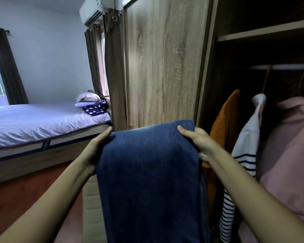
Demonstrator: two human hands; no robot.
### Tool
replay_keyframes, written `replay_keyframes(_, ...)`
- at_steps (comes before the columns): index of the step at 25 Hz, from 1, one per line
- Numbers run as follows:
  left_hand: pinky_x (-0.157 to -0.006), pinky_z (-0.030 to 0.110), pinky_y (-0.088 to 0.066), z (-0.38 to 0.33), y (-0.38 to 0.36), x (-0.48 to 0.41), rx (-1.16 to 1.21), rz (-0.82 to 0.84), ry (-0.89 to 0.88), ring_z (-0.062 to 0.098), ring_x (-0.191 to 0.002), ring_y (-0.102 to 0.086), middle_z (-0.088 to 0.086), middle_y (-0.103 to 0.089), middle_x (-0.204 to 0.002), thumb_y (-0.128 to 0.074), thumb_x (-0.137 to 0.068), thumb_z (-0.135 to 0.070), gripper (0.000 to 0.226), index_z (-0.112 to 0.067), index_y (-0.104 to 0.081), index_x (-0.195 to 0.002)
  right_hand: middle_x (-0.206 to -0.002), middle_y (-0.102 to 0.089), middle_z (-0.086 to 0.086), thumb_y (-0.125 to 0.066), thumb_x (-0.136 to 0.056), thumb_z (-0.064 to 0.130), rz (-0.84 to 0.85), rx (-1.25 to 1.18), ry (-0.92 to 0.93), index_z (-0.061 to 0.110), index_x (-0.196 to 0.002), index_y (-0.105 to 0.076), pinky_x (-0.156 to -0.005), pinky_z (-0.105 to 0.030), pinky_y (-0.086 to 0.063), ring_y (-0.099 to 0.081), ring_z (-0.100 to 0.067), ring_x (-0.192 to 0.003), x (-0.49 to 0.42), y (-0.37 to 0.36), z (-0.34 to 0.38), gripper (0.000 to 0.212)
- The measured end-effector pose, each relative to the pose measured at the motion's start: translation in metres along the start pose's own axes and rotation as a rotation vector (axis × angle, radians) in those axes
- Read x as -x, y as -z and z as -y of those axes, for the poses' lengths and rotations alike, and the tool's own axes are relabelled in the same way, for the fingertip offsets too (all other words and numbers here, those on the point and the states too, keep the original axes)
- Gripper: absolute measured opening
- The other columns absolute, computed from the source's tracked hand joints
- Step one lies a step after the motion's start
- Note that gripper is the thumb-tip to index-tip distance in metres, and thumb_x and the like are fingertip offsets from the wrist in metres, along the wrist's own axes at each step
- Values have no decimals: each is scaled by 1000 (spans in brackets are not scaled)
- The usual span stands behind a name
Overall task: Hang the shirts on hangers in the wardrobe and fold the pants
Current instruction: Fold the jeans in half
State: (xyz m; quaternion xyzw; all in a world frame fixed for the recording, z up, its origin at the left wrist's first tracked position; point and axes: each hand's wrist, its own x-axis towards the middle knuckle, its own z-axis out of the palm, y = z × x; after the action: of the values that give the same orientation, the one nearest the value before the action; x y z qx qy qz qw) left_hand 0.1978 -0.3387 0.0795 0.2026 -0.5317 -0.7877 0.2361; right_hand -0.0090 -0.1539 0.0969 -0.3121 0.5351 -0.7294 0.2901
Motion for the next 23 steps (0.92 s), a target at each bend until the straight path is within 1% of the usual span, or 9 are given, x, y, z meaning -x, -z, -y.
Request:
replay_keyframes(2,-69,28,-52,-5,0,-6,-11,-42,-48,18,-65,-70,10,-73,-81,-53,-85,-37,33,-8,-67,-92,-100,-69,-13,-81,-63,10,190,-34,-73,3,-109,-60,-65,-24,-56,-71,-18,-83,9,13,-5,52)
replay_keyframes(5,-78,34,-51,-6,3,-11,2,-58,-3,19,-71,-71,11,-74,-83,-56,-88,-38,35,-7,-70,-94,-110,-65,-9,-70,-60,0,310,136,-169,11,-124,-48,-67,-21,-55,-69,-16,-92,19,25,-20,68)
replay_keyframes(8,-62,31,-59,-6,7,-3,-71,59,49,24,-72,-72,16,-74,-84,-89,-45,-33,50,-2,-76,-82,-117,-62,-11,-69,-56,-5,277,104,-178,8,-130,-44,-75,-26,-56,-64,-21,-103,17,28,-40,79)
replay_keyframes(10,-60,30,-58,-7,12,-3,-121,97,-11,26,-80,-72,16,-74,-92,-93,-24,-24,73,-2,-75,-91,-116,-63,-12,-75,-50,1,256,51,-142,6,-126,-48,-77,-27,-55,-65,-22,-103,14,29,-43,82)
replay_keyframes(12,-63,30,-59,-8,14,-7,-122,58,-130,26,-81,-72,14,-74,-93,-88,-38,-20,73,-3,-67,-106,-119,-63,-12,-79,-48,13,255,71,-97,6,-126,-48,-79,-28,-54,-64,-23,-106,10,28,-41,84)
replay_keyframes(15,-60,28,-58,-10,9,-8,-21,-14,-228,21,-73,-72,9,-74,-81,-60,-78,-9,27,-3,-62,-104,-122,-59,-8,-82,-53,39,94,232,-112,12,-130,-39,-85,-30,-50,-62,-22,-107,8,16,-43,93)
replay_keyframes(16,-61,29,-58,-9,9,-10,-7,-30,-237,21,-72,-71,8,-74,-80,-53,-83,-5,22,-4,-62,-104,-115,-60,-5,-79,-60,47,25,314,-129,13,-126,-38,-80,-27,-49,-62,-18,-100,9,12,-47,85)
replay_keyframes(19,-61,29,-58,-8,11,-12,-13,-58,-263,20,-72,-71,7,-74,-80,-50,-86,-3,20,-5,-62,-102,-92,-65,-2,-53,-85,54,-56,486,-168,15,-104,-55,-66,-24,-45,-62,-12,-80,13,0,-59,43)
replay_keyframes(23,-65,28,-58,-10,11,-16,-44,-65,-321,19,-77,-71,5,-74,-84,-52,-87,-3,19,-8,-62,-102,-74,-62,-2,-47,-84,63,-152,664,-160,14,-77,-61,-62,-27,-39,-57,-14,-69,8,-2,-67,52)
